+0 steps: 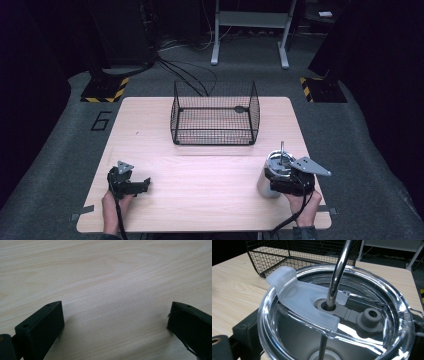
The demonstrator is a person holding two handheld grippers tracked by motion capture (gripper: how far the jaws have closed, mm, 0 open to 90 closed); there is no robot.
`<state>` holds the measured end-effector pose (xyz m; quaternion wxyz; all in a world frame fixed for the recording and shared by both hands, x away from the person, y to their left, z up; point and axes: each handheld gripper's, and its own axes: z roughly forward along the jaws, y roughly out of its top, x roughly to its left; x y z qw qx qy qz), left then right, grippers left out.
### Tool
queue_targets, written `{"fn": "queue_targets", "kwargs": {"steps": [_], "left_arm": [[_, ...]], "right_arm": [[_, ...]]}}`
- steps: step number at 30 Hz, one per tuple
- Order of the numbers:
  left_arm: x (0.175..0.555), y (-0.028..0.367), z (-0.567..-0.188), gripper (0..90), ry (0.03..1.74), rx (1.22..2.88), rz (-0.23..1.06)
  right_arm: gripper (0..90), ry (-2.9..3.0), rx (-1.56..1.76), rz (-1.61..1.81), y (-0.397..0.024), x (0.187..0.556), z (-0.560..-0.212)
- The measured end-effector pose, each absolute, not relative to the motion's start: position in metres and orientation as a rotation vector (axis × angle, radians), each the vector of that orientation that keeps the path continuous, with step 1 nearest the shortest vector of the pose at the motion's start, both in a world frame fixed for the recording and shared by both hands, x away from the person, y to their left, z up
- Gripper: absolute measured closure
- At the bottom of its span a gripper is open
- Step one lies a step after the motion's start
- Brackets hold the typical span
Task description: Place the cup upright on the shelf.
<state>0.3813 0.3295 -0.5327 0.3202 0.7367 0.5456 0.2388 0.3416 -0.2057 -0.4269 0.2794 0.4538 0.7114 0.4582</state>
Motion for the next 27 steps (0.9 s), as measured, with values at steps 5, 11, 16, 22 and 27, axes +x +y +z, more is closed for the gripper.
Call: {"fn": "queue_targets", "kwargs": {"steps": [5,11,16,22,27], "left_arm": [[0.381,0.329,-0.533,0.5,1.434,1.935,0.627],[0.381,0.330,-0.532,0.5,1.429,1.950,0.626],[0.381,0.330,-0.532,0.5,1.429,1.949,0.626],[0.381,0.330,-0.532,0.5,1.429,1.950,0.626],[0.381,0.330,-0.532,0.5,1.429,1.950,0.627]], "right_arm": [[3.5,1.909,1.212,1.235,-0.202,0.344,-0.424],[3.5,1.918,1.205,1.247,-0.199,0.347,-0.421],[3.5,1.919,1.209,1.253,-0.198,0.349,-0.419],[3.5,1.926,1.198,1.257,-0.194,0.353,-0.416],[3.5,1.934,1.188,1.259,-0.190,0.356,-0.413]]}}
